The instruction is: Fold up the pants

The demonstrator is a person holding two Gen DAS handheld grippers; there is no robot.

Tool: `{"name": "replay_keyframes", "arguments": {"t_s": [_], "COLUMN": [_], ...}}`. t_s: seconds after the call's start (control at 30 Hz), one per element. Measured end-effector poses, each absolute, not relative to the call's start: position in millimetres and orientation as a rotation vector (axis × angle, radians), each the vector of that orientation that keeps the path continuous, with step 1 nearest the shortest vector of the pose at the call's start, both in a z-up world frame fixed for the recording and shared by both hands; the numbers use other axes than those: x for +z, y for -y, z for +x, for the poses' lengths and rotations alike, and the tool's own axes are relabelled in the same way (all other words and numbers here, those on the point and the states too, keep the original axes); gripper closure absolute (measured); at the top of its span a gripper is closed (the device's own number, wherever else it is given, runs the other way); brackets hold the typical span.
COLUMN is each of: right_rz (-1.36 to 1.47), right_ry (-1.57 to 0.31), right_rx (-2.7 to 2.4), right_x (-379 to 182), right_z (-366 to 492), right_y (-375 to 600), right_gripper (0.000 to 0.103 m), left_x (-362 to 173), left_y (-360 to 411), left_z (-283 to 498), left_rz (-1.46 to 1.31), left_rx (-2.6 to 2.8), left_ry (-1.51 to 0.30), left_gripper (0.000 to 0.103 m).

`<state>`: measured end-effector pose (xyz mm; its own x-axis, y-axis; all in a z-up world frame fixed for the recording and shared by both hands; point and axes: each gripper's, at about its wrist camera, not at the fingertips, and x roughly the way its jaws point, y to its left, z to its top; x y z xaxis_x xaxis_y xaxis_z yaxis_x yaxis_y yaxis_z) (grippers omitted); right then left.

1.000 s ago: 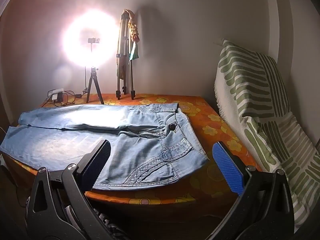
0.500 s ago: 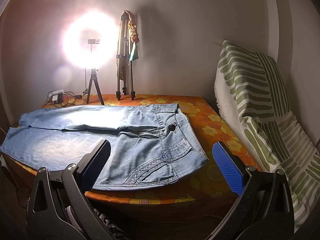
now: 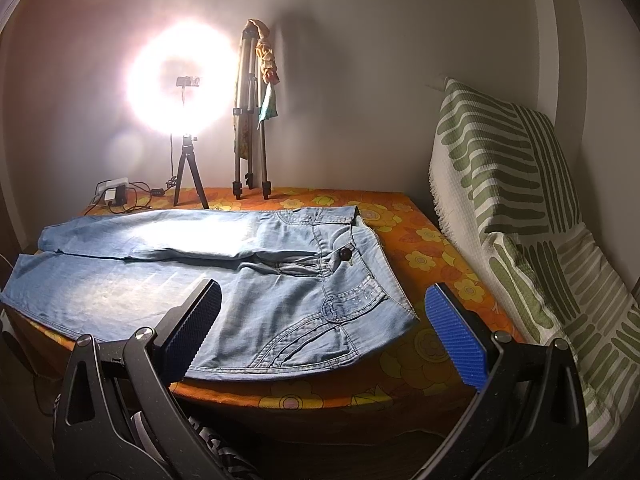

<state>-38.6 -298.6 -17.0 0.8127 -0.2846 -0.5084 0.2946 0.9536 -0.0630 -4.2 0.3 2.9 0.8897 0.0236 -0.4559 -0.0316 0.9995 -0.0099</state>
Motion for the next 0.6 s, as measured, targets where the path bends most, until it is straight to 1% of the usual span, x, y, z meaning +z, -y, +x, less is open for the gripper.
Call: {"name": "replay_keyframes", "arguments": {"t_s": [0.6], "right_rz": [0.021], "right_ry": [-0.542], "right_rx": [-0.309], "right_x": [-18.6], "right_z": [-37.7], "right_y": [297.7], "right_gripper": [0.0], "left_x": [3.7], "left_y": [-1.5], "left_z": [-3.0], "left_rz": [-0.013], "left_rx": [0.026], "left_ry": [-0.473], "left_gripper": [0.0]}}
